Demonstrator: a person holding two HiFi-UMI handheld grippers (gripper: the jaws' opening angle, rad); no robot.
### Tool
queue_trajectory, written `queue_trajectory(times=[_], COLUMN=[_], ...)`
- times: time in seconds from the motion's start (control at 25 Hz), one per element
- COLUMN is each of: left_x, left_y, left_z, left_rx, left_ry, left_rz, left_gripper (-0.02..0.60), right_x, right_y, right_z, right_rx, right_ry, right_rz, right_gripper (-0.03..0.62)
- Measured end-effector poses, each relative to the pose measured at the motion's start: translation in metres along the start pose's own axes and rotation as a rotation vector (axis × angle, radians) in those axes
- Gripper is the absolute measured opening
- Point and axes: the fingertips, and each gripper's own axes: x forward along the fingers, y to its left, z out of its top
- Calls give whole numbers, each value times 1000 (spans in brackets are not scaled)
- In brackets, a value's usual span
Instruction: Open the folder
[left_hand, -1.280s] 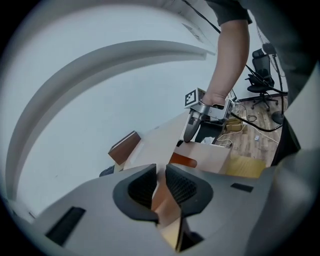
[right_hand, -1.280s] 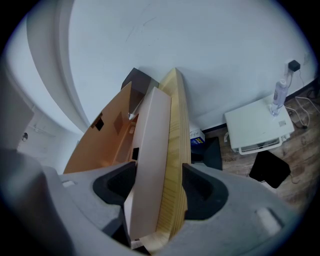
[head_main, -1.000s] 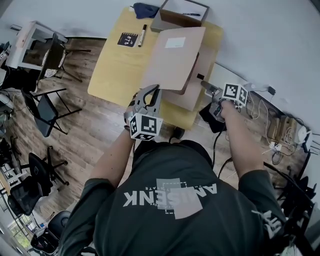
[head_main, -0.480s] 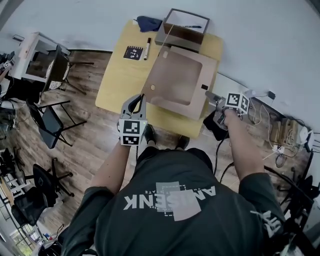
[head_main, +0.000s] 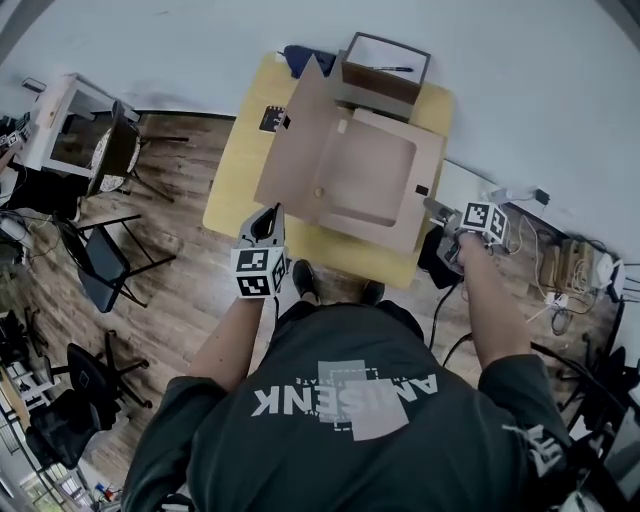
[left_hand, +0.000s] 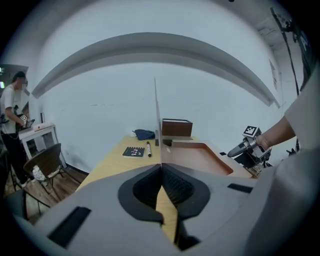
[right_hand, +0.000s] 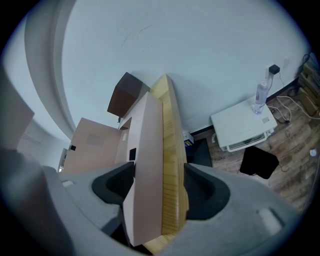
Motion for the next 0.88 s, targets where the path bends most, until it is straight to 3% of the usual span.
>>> queue_trajectory(times=[0.52,0.88], left_x=[14,36], left_y=[64,91], left_z=[-50,-80], left_rx=[-209,-237], left_ry=[106,175], left_rz=[34,68], left_gripper=[5,31], right_x=[-5,-4], right_y=[2,0], right_z=[-7,-6], right_rx=[-9,6], right_ry=[-23,-40], right_rz=[-94,-137], right_gripper=[301,301])
